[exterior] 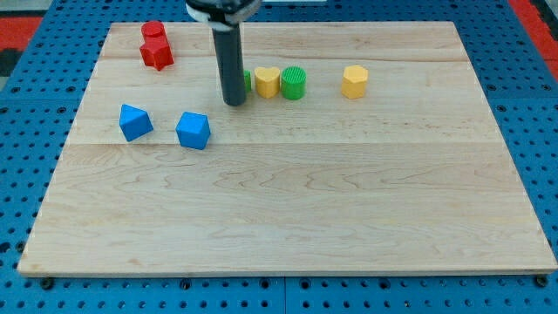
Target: Push the yellow heart along with the green circle into the yellow hexagon
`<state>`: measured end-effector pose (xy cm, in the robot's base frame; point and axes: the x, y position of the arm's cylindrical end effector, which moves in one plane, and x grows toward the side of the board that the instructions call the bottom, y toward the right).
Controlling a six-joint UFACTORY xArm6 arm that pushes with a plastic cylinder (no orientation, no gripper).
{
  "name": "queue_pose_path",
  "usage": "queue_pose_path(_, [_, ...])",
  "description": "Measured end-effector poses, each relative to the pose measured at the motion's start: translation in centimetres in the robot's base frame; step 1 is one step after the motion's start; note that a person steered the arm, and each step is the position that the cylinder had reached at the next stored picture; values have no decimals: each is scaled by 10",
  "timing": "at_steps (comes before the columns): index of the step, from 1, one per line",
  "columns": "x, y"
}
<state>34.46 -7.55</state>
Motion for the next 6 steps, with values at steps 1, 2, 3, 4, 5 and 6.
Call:
queue_pose_path(1, [-34, 6])
queue_pose_path(2, [-25, 43])
queue_pose_path(3, [-7, 46])
queue_pose_path(4, [39, 112])
queue_pose_path(5, [33, 122])
queue_pose_path(6, [22, 131])
